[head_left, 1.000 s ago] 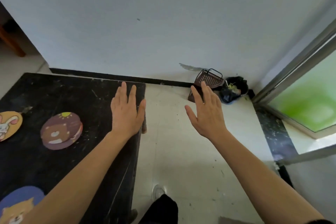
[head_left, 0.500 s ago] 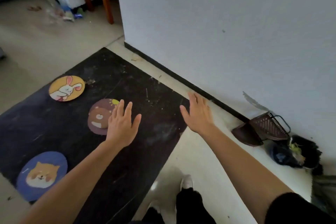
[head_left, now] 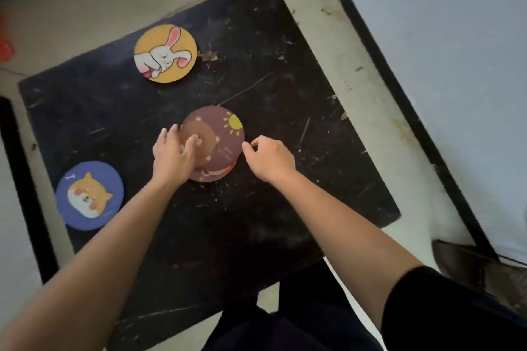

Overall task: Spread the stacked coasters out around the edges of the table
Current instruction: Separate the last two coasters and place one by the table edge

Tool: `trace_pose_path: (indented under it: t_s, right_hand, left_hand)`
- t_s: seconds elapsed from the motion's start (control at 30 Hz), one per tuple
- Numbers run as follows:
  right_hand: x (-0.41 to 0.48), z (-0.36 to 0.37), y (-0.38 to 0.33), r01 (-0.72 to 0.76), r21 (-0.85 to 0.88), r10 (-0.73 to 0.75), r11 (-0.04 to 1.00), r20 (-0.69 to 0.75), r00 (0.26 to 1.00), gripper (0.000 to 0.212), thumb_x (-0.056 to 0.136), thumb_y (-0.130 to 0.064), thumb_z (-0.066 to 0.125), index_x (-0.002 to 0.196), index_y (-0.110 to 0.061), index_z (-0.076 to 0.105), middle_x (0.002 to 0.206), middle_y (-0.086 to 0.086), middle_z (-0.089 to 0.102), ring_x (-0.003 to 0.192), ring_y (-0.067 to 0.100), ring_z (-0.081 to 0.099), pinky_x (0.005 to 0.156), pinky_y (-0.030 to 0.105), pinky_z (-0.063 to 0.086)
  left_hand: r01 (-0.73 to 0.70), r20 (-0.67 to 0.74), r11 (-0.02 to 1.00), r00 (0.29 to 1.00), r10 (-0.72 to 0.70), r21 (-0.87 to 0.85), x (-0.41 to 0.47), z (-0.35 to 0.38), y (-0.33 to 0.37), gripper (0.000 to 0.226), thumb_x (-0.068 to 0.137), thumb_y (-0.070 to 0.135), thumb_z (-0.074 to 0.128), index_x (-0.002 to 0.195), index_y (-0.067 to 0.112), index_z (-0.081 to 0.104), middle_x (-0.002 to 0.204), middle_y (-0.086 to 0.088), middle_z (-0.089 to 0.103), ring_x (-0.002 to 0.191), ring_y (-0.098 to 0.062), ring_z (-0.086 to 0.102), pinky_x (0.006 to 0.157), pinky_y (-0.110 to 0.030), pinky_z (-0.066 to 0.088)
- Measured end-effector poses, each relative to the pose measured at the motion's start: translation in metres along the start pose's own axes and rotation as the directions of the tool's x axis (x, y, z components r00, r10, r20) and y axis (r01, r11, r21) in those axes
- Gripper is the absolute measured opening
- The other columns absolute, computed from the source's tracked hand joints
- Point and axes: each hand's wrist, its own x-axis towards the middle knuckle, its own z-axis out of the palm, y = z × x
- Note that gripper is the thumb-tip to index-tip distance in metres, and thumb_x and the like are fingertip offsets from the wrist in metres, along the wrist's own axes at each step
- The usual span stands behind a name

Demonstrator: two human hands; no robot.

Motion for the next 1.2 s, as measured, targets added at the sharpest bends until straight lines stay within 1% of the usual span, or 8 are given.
trace_pose_path:
  t_s: [0.2, 0.4, 0.6, 0.8, 0.87, 0.97, 1.13, 1.2]
  right_hand:
    - [0.041, 0.0, -0.008, 0.033, -0.006, -0.031, 0.999, 0.211, 0.977, 0.033, 0.092, -0.045, 0.053, 0.103, -0.017, 0.066, 0.098, 0.004, 0.067, 0.083, 0.024, 0.058, 0.068, 0.034, 0.044]
    - [0.045, 0.007, 0.001, -0.021, 0.217, -0.037, 0.976, 0.261, 0.965, 0.024, 0.087, -0.04, 0.067, 0.103, -0.025, 0.056, 0.107, -0.003, 0.062, 0.099, 0.017, 0.059, 0.078, 0.033, 0.046]
    - [0.023, 0.007, 0.018, -0.161, 0.527, 0.022, 0.834, 0.26, 0.965, 0.022, 0.086, -0.021, 0.07, 0.101, -0.029, 0.055, 0.106, 0.0, 0.067, 0.099, 0.019, 0.065, 0.086, 0.039, 0.056]
    - [-0.027, 0.008, 0.032, -0.198, 0.605, 0.072, 0.771, 0.227, 0.971, 0.062, 0.091, -0.041, 0.061, 0.145, -0.021, 0.038, 0.113, -0.002, 0.061, 0.105, 0.021, 0.063, 0.094, 0.044, 0.054]
    - [-0.05, 0.013, 0.039, -0.199, 0.665, 0.047, 0.72, 0.239, 0.97, 0.063, 0.096, -0.04, 0.055, 0.15, -0.018, 0.031, 0.114, -0.004, 0.058, 0.102, 0.019, 0.063, 0.082, 0.037, 0.056]
    - [-0.081, 0.023, 0.051, -0.17, 0.698, -0.004, 0.695, 0.24, 0.971, 0.041, 0.099, -0.032, 0.054, 0.139, -0.021, 0.05, 0.126, 0.003, 0.063, 0.104, 0.019, 0.065, 0.072, 0.03, 0.053]
    - [-0.125, 0.051, 0.086, -0.109, 0.591, -0.016, 0.8, 0.202, 0.979, 0.027, 0.093, -0.018, 0.065, 0.119, -0.022, 0.06, 0.105, 0.004, 0.071, 0.099, 0.021, 0.067, 0.067, 0.03, 0.053]
    - [-0.136, 0.062, 0.1, -0.055, 0.463, -0.029, 0.885, 0.174, 0.984, 0.037, 0.091, -0.018, 0.066, 0.127, -0.019, 0.058, 0.109, 0.004, 0.068, 0.105, 0.023, 0.065, 0.082, 0.039, 0.057]
  left_hand:
    - [0.179, -0.054, 0.981, 0.982, -0.183, -0.075, 0.031, 0.02, 0.011, 0.064, 0.097, 0.035, 0.046, 0.152, 0.011, 0.026, 0.155, -0.015, 0.037, 0.141, -0.034, 0.035, 0.114, -0.055, 0.031]
    - [0.204, -0.178, 0.972, 0.958, -0.223, -0.118, 0.022, 0.027, 0.015, 0.059, 0.094, 0.036, 0.054, 0.147, 0.018, 0.038, 0.142, -0.011, 0.044, 0.133, -0.03, 0.041, 0.109, -0.056, 0.037]
    - [0.09, -0.299, 0.975, 0.943, -0.15, -0.205, -0.009, 0.03, 0.024, 0.021, 0.094, 0.024, 0.056, 0.111, 0.019, 0.068, 0.109, -0.004, 0.065, 0.1, -0.02, 0.064, 0.084, -0.032, 0.05]
    - [-0.042, -0.246, 0.785, 0.959, -0.142, -0.618, -0.082, 0.018, 0.014, 0.016, 0.095, 0.02, 0.058, 0.089, 0.031, 0.067, 0.09, 0.004, 0.074, 0.087, -0.012, 0.072, 0.075, -0.029, 0.058]
    - [-0.029, -0.201, 0.689, 0.965, -0.171, -0.724, -0.115, 0.017, 0.002, 0.013, 0.095, 0.019, 0.058, 0.092, 0.028, 0.067, 0.091, 0.002, 0.075, 0.087, -0.015, 0.073, 0.072, -0.029, 0.059]
    - [0.046, -0.104, 0.585, 0.97, -0.22, -0.81, -0.159, 0.025, -0.025, 0.009, 0.096, 0.022, 0.058, 0.1, 0.023, 0.066, 0.089, 0.004, 0.076, 0.082, -0.009, 0.074, 0.061, -0.025, 0.059]
    - [0.218, -0.017, 0.591, 0.93, -0.366, -0.777, -0.211, 0.072, -0.077, 0.016, 0.094, 0.015, 0.059, 0.11, 0.017, 0.062, 0.096, -0.002, 0.07, 0.087, -0.017, 0.068, 0.071, -0.036, 0.06]
    - [0.305, 0.047, 0.604, 0.914, -0.403, -0.736, -0.225, 0.095, -0.093, 0.025, 0.095, 0.015, 0.056, 0.119, 0.011, 0.063, 0.091, -0.002, 0.067, 0.077, -0.016, 0.064, 0.072, -0.039, 0.057]
